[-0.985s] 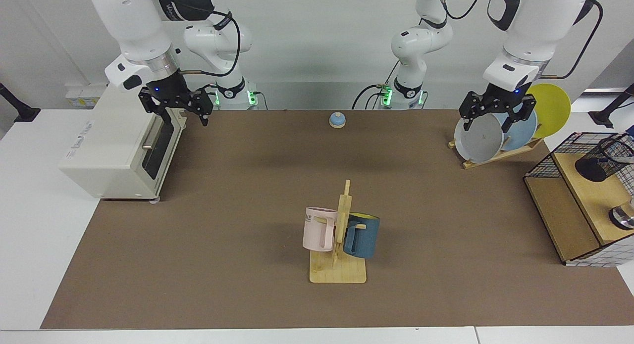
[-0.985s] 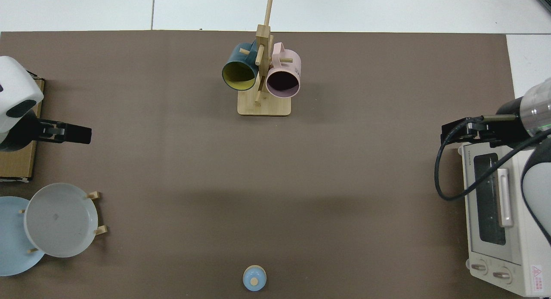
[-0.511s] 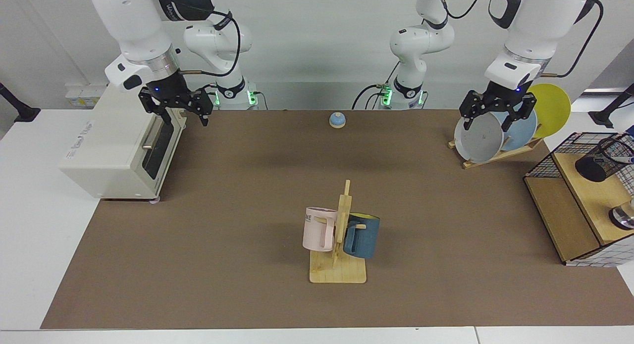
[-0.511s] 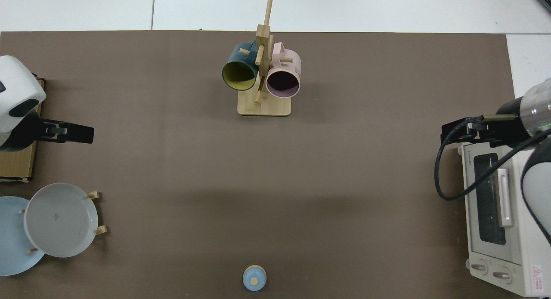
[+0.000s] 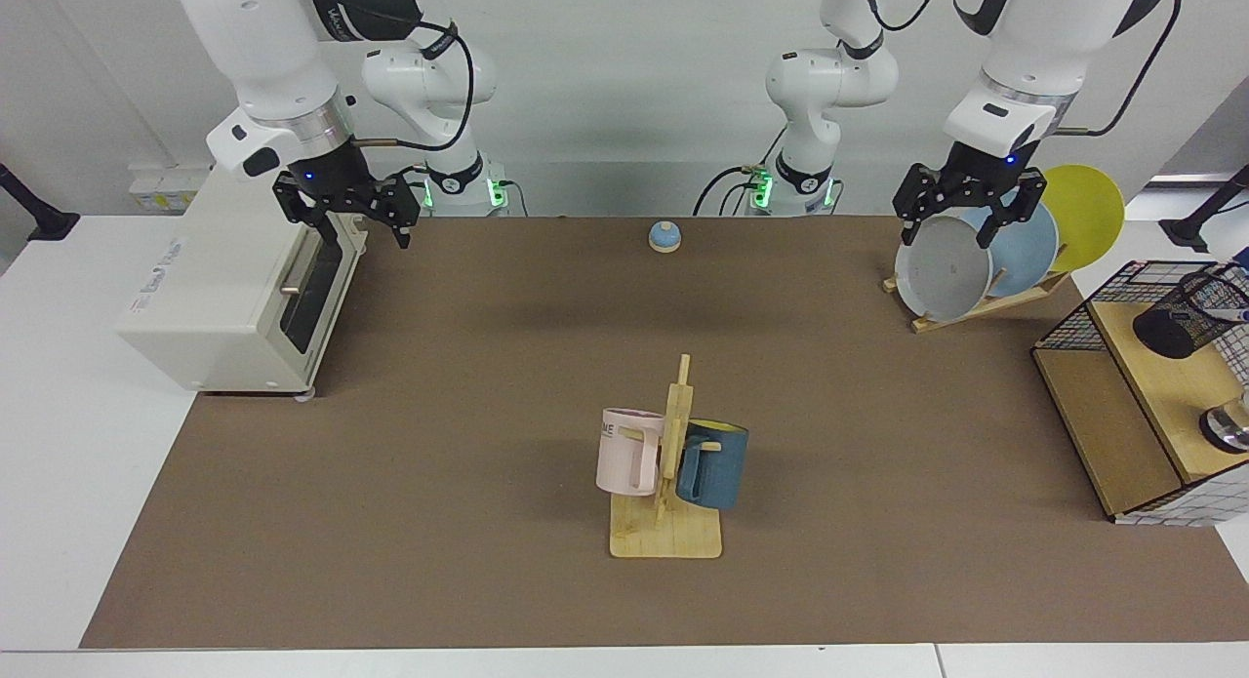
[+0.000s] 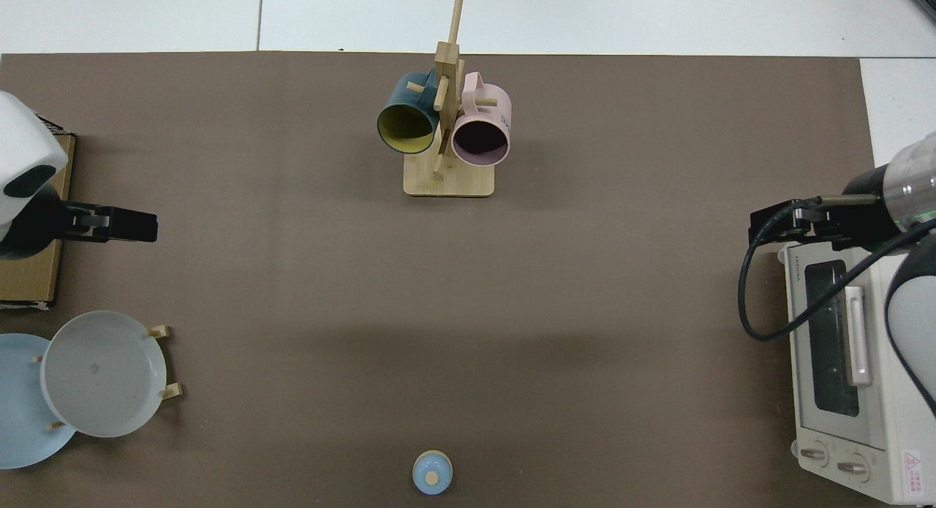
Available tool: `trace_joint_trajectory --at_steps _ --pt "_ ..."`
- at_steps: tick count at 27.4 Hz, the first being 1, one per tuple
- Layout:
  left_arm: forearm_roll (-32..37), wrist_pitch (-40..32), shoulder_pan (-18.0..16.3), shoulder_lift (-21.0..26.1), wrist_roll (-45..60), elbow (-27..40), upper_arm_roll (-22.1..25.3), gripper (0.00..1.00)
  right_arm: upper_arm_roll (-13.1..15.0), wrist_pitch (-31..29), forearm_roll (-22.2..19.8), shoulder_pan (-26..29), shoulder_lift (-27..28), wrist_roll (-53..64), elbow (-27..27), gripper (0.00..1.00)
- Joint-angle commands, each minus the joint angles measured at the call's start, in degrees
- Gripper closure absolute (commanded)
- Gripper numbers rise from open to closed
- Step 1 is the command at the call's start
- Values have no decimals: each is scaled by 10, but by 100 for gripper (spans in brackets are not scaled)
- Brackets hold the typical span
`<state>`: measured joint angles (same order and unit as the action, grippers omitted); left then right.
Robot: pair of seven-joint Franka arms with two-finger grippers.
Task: Put markers into pen holder
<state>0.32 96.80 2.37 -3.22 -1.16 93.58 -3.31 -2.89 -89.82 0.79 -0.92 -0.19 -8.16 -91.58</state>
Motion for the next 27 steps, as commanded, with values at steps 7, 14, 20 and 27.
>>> trace_joint_trajectory --at_steps 7,14,20,27 --pt "-1 0 31 -4 -34 3 30 0 -7 -14 4 12 -14 12 -19 0" --pt "-1 -5 27 -5 -33 4 28 0 -7 -14 4 12 -14 12 -19 0" --pt "-1 -6 27 -5 -33 4 28 0 -6 -14 4 12 -14 12 -19 0" --pt "-1 -8 27 -5 -31 3 27 0 -7 -14 4 12 -14 12 -19 0"
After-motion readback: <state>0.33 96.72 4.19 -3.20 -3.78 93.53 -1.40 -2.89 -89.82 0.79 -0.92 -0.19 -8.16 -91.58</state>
